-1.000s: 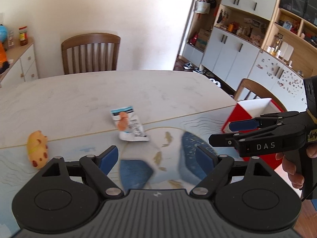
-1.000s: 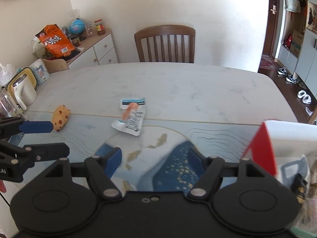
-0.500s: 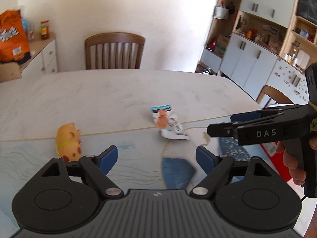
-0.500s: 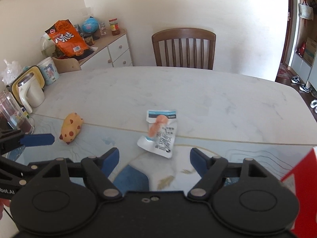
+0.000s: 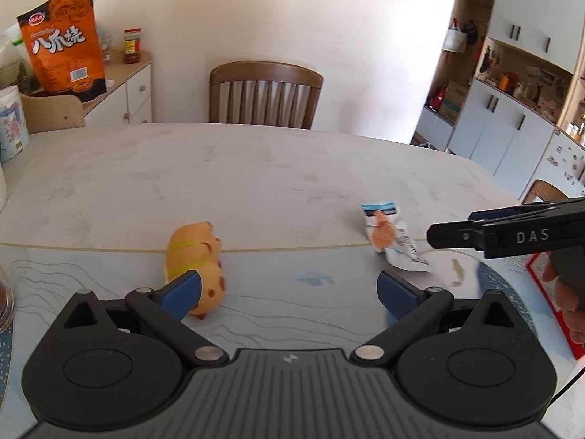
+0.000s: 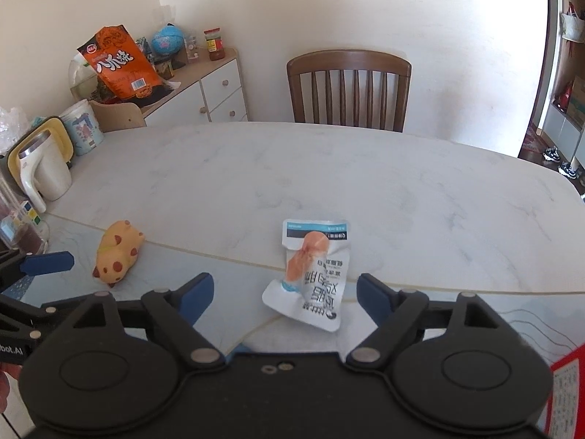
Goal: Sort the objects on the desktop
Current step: 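Move the left tool toward the orange bread toy while the right tool approaches the sausage packet, then close the left tool on the orange bread toy while the right tool grasps the sausage packet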
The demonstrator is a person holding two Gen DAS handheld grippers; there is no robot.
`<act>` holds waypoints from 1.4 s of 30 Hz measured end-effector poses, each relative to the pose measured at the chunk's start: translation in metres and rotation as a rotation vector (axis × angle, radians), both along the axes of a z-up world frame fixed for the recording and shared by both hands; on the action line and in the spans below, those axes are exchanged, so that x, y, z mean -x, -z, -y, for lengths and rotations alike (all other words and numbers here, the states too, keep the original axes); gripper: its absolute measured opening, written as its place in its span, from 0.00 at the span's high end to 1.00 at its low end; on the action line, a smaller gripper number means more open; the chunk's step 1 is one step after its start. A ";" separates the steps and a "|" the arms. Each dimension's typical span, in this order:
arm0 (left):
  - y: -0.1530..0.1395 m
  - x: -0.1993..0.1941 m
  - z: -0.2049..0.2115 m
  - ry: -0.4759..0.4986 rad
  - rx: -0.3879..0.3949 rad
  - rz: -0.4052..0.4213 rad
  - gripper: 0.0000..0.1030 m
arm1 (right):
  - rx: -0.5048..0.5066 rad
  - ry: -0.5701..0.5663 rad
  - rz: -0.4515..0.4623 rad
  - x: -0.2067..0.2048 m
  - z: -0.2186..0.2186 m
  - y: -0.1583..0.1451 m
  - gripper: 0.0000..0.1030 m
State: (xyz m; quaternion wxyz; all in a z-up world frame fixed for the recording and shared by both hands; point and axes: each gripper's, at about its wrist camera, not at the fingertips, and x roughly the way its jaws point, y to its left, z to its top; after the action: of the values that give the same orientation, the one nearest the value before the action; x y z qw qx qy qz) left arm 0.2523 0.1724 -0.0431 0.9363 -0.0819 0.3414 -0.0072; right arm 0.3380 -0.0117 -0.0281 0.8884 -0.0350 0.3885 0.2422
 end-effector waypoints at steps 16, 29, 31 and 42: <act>0.032 -0.043 -0.037 -0.097 -0.029 -0.047 0.00 | 0.037 0.047 -0.033 -0.049 -0.015 0.040 0.12; 0.054 -0.055 -0.045 -0.120 -0.019 -0.079 0.00 | 0.059 0.072 -0.068 -0.072 -0.016 0.066 0.12; 0.056 -0.055 -0.046 -0.129 -0.022 -0.079 0.00 | 0.061 0.074 -0.072 -0.073 -0.016 0.068 0.12; 0.060 -0.056 -0.044 -0.141 -0.044 -0.072 0.01 | 0.070 0.100 -0.042 -0.074 -0.019 0.071 0.26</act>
State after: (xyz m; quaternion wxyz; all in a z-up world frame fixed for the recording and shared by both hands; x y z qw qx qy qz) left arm 0.3083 0.2169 -0.1031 0.9231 -0.0856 0.3686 0.0693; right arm 0.4123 0.0073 -0.0993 0.8892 -0.0418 0.4166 0.1845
